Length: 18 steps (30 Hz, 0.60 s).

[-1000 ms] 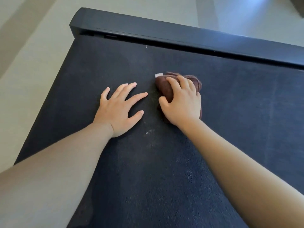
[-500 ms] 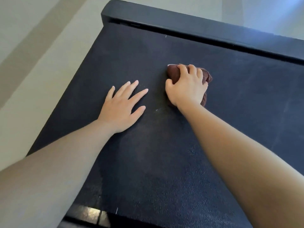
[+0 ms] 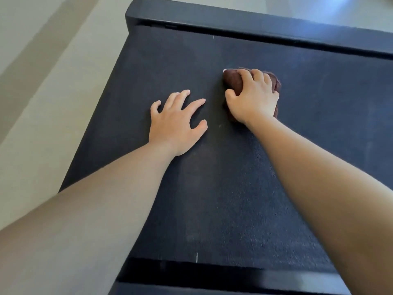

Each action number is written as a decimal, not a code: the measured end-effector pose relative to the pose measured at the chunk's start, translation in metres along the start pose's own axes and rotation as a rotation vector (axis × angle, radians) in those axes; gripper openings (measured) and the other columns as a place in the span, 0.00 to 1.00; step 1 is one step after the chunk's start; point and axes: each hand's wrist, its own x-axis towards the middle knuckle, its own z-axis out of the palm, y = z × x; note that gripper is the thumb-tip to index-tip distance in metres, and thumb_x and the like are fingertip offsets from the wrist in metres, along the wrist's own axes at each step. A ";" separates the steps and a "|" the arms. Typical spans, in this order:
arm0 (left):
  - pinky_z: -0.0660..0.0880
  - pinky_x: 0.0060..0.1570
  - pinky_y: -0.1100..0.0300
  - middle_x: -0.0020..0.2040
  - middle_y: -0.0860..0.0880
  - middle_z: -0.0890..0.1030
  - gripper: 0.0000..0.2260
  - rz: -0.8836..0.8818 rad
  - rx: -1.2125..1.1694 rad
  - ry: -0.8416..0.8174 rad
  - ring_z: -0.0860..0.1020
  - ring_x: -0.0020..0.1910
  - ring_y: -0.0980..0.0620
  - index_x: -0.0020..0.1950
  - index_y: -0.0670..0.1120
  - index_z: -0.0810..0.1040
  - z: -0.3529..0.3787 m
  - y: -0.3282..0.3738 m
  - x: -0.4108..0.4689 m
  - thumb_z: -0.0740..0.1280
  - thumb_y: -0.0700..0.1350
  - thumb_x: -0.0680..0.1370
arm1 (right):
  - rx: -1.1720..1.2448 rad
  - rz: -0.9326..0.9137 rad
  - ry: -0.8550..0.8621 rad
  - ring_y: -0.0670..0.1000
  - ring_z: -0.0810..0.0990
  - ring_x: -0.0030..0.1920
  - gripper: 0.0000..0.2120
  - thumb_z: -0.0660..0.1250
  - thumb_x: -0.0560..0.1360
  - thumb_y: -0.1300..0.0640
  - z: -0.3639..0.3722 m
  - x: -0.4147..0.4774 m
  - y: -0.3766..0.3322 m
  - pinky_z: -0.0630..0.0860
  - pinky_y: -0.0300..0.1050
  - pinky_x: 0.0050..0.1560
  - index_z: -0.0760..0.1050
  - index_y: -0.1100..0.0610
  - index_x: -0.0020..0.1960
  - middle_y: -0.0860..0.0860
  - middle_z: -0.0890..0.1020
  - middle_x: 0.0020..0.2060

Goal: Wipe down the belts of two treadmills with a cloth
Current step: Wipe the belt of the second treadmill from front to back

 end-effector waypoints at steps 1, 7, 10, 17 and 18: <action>0.47 0.71 0.43 0.76 0.53 0.57 0.22 0.007 -0.002 -0.007 0.52 0.75 0.54 0.72 0.62 0.62 -0.001 0.000 0.000 0.54 0.60 0.77 | -0.004 0.014 0.003 0.54 0.58 0.74 0.26 0.59 0.75 0.45 -0.001 -0.014 -0.002 0.59 0.62 0.68 0.65 0.47 0.72 0.51 0.65 0.72; 0.46 0.73 0.44 0.78 0.49 0.53 0.23 0.161 -0.002 -0.113 0.49 0.77 0.48 0.75 0.55 0.58 -0.010 -0.013 -0.013 0.52 0.57 0.80 | -0.007 0.037 0.028 0.52 0.59 0.73 0.26 0.61 0.74 0.46 -0.005 -0.131 -0.016 0.62 0.61 0.68 0.65 0.45 0.71 0.47 0.66 0.72; 0.47 0.73 0.48 0.78 0.49 0.53 0.23 0.325 -0.027 -0.171 0.50 0.77 0.48 0.76 0.53 0.58 -0.027 -0.042 -0.040 0.54 0.54 0.81 | -0.029 0.041 0.015 0.51 0.59 0.73 0.28 0.58 0.70 0.44 -0.008 -0.183 -0.026 0.63 0.60 0.66 0.66 0.44 0.71 0.46 0.65 0.72; 0.50 0.73 0.49 0.78 0.49 0.55 0.25 0.476 0.005 -0.219 0.52 0.76 0.48 0.76 0.52 0.59 -0.047 -0.097 -0.097 0.50 0.57 0.80 | -0.014 0.056 0.047 0.51 0.61 0.72 0.24 0.62 0.73 0.46 0.001 -0.153 -0.045 0.62 0.58 0.68 0.69 0.44 0.69 0.46 0.69 0.69; 0.50 0.73 0.49 0.77 0.49 0.55 0.27 0.479 0.017 -0.216 0.53 0.76 0.47 0.76 0.51 0.59 -0.049 -0.101 -0.107 0.46 0.59 0.78 | -0.010 0.041 0.045 0.51 0.62 0.72 0.24 0.61 0.73 0.46 0.004 -0.142 -0.050 0.62 0.59 0.68 0.69 0.44 0.68 0.46 0.70 0.68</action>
